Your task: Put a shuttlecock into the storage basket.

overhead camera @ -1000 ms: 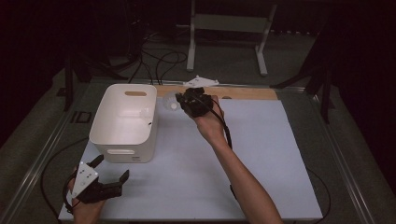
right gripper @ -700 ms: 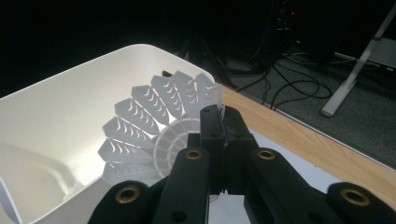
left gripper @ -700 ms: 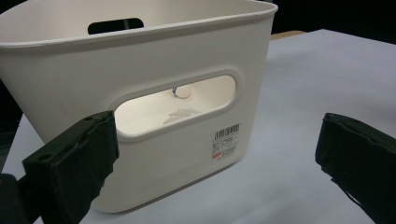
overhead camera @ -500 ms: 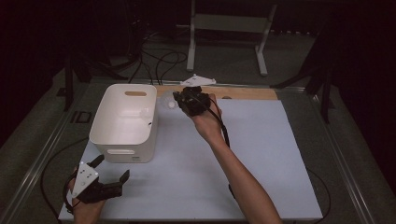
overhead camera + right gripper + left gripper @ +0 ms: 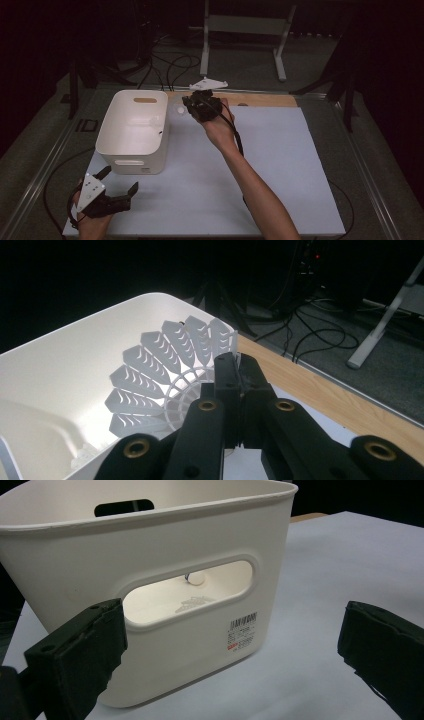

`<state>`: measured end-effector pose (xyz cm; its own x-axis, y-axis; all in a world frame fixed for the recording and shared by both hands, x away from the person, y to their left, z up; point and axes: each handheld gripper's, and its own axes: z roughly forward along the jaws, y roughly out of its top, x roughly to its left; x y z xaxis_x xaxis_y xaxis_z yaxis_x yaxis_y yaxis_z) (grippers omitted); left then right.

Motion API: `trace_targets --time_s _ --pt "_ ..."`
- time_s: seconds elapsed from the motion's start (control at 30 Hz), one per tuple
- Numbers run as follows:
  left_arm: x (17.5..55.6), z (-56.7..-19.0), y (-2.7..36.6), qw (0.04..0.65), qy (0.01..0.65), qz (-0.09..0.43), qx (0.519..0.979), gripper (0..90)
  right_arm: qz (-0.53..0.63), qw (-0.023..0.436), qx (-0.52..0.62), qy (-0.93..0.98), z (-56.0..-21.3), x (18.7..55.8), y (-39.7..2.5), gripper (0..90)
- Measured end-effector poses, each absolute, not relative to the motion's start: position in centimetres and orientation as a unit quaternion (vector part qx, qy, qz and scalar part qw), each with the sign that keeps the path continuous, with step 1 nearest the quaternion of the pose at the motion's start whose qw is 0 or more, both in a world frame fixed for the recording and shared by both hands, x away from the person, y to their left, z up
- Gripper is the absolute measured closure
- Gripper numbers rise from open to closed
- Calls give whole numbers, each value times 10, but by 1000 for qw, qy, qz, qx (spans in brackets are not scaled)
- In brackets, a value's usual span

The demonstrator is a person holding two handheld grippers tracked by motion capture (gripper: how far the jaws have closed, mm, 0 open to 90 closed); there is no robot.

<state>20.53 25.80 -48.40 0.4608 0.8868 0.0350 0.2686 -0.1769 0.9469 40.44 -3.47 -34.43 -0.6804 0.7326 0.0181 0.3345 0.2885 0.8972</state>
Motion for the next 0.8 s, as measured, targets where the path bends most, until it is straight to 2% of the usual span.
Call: trace_targets --time_s 0.8 --pt "205 -484 259 492 414 315 698 0 496 203 351 768 -341 411 -22 892"
